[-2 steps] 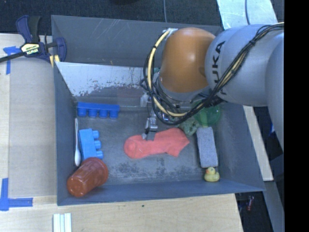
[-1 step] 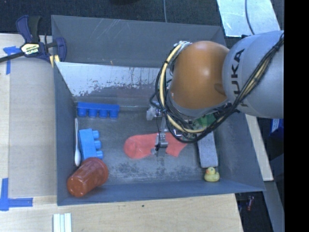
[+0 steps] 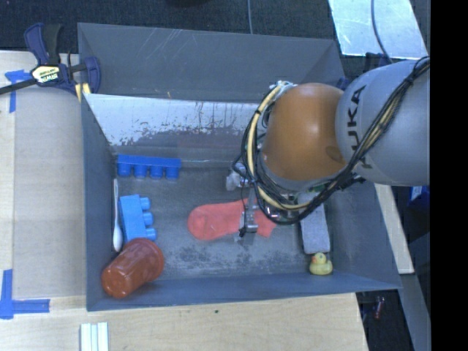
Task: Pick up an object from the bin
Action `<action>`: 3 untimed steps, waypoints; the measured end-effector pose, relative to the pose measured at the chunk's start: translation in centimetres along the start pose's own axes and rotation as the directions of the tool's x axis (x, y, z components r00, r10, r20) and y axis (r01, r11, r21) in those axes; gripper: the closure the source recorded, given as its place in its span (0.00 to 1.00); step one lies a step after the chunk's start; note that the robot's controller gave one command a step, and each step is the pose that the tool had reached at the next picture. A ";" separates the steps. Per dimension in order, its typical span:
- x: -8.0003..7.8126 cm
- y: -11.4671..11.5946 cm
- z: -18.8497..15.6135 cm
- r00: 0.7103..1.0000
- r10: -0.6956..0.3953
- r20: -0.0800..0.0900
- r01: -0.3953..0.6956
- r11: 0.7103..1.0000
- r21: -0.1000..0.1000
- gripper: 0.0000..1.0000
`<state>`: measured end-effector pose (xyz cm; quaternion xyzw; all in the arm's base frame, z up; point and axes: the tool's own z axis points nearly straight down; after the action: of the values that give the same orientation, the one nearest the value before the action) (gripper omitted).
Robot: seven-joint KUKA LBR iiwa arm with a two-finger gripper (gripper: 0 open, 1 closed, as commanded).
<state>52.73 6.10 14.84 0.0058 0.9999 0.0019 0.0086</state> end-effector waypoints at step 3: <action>2.2 -0.9 -1.9 0.959 -0.284 -0.002 0.284 0.959 -0.001 1.00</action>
Offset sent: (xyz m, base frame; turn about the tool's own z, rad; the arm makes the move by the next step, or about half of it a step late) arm 0.0197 0.0046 -0.0777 0.1072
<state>50.53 5.19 16.72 -0.1378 0.9904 0.0012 0.0078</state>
